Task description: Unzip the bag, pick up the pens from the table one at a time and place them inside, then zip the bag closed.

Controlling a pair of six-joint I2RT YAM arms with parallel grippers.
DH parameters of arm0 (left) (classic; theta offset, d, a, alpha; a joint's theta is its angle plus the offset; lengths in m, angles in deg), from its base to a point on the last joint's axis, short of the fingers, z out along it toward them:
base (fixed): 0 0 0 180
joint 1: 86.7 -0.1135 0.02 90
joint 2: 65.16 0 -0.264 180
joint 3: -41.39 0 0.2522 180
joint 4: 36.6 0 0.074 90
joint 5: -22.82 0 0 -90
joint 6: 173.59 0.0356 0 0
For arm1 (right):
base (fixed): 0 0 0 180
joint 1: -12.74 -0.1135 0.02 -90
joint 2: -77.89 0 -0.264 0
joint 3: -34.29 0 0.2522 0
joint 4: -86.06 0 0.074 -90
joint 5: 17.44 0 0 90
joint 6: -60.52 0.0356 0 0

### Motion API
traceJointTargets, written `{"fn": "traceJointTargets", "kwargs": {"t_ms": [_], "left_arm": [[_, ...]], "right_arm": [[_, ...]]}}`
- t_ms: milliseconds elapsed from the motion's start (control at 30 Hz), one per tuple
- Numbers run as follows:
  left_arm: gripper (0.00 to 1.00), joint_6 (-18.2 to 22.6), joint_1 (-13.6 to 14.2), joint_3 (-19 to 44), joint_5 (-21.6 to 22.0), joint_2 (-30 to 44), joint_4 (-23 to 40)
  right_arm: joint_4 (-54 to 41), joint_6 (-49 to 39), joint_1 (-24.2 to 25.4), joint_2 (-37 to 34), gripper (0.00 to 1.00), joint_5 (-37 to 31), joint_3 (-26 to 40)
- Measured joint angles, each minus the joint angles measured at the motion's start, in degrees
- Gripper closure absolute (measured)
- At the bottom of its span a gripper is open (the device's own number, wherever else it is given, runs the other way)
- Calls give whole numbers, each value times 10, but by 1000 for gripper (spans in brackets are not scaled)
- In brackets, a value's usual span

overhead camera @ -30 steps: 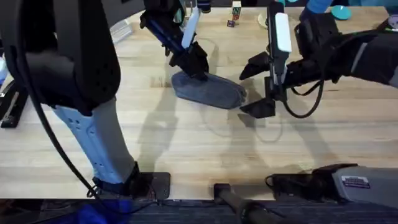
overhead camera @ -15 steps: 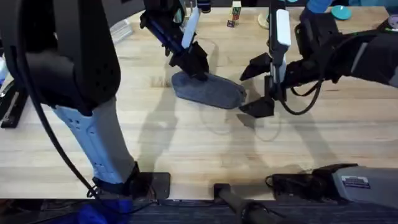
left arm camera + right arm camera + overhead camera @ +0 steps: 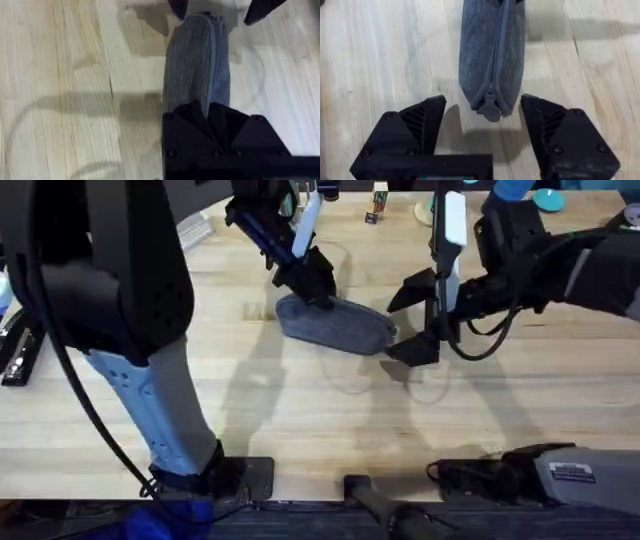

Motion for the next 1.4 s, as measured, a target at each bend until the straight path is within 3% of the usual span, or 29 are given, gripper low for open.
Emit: {"fn": "traceJointTargets", "kwargs": {"t_ms": [100, 133, 200, 333, 367, 1167, 1400], "left_arm": [[960, 0, 0, 0, 0, 0, 0], [959, 0, 0, 0, 0, 0, 0], [959, 0, 0, 0, 0, 0, 0], [960, 0, 0, 0, 0, 0, 0], [960, 0, 0, 0, 0, 0, 0], [960, 0, 4, 0, -5, 0, 0], [960, 0, 13, 0, -16, 0, -4]], "right_arm": [[0, 0, 0, 0, 102, -2, 0], [0, 2, 0, 0, 152, -2, 0], [0, 2, 0, 0, 352, -4, 0], [6, 3, 0, 0, 909, -4, 0], [7, 3, 0, 0, 946, -4, 0], [-29, 4, 0, 0, 967, -17, 0], [-61, 3, 25, 0, 967, -8, 0]]}}
